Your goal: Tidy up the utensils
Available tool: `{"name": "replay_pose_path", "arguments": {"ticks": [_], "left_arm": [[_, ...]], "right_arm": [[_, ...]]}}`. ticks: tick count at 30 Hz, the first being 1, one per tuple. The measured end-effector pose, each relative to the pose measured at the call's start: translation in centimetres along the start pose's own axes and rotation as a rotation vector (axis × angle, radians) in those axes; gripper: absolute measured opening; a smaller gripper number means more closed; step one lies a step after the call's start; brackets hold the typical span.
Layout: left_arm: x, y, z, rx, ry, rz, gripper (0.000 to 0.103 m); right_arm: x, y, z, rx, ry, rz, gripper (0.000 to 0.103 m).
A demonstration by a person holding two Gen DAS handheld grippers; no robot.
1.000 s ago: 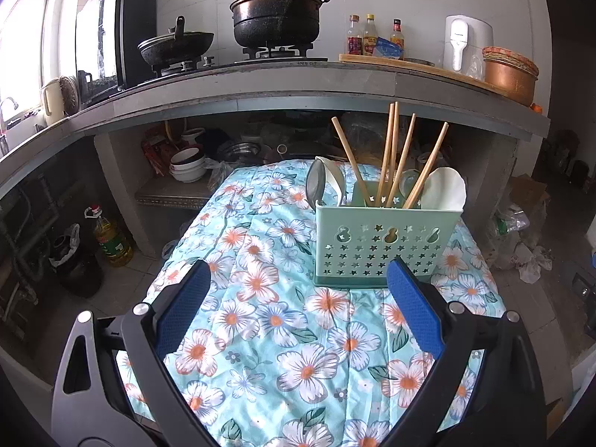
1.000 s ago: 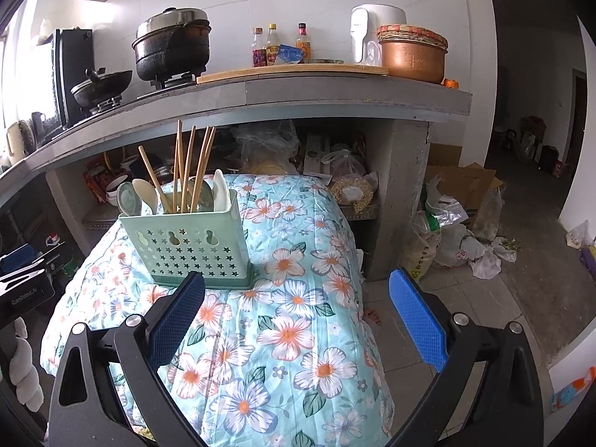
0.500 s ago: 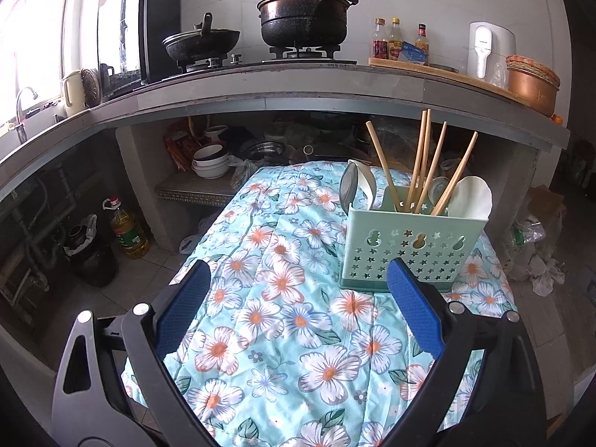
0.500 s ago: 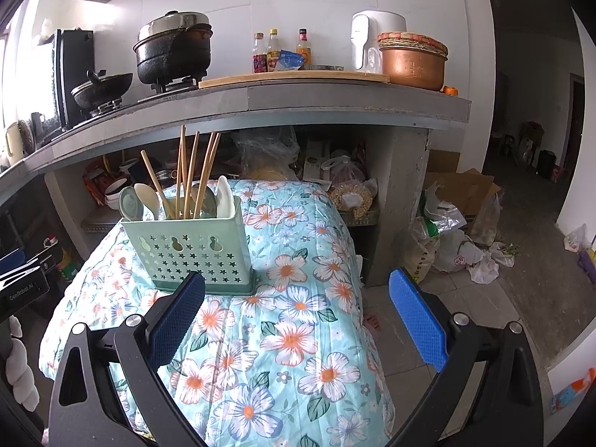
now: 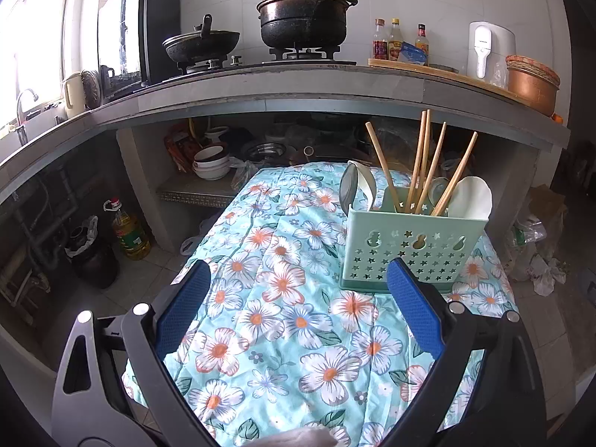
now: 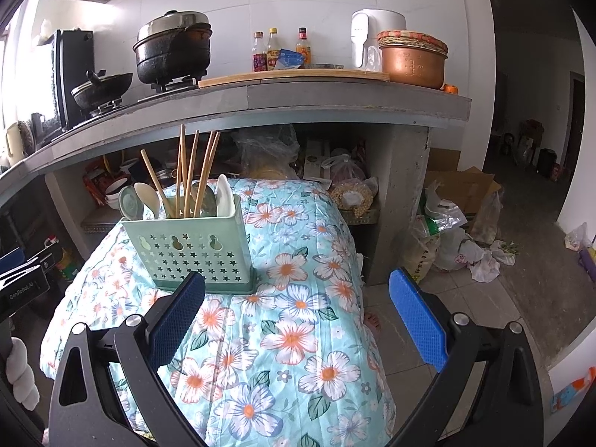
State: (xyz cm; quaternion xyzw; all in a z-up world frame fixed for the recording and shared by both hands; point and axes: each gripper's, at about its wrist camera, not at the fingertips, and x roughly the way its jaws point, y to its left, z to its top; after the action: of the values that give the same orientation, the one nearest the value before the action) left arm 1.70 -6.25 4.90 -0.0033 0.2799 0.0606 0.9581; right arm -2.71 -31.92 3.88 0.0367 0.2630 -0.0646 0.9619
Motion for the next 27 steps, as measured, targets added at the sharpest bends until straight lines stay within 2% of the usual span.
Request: {"name": "replay_pose_path", "arguments": {"ticks": [27], "left_arm": [[-0.09, -0.33, -0.09, 0.012, 0.001, -0.012, 0.092]], "right_arm": [[0.00, 0.14, -0.05, -0.002, -0.002, 0.004, 0.096]]}}
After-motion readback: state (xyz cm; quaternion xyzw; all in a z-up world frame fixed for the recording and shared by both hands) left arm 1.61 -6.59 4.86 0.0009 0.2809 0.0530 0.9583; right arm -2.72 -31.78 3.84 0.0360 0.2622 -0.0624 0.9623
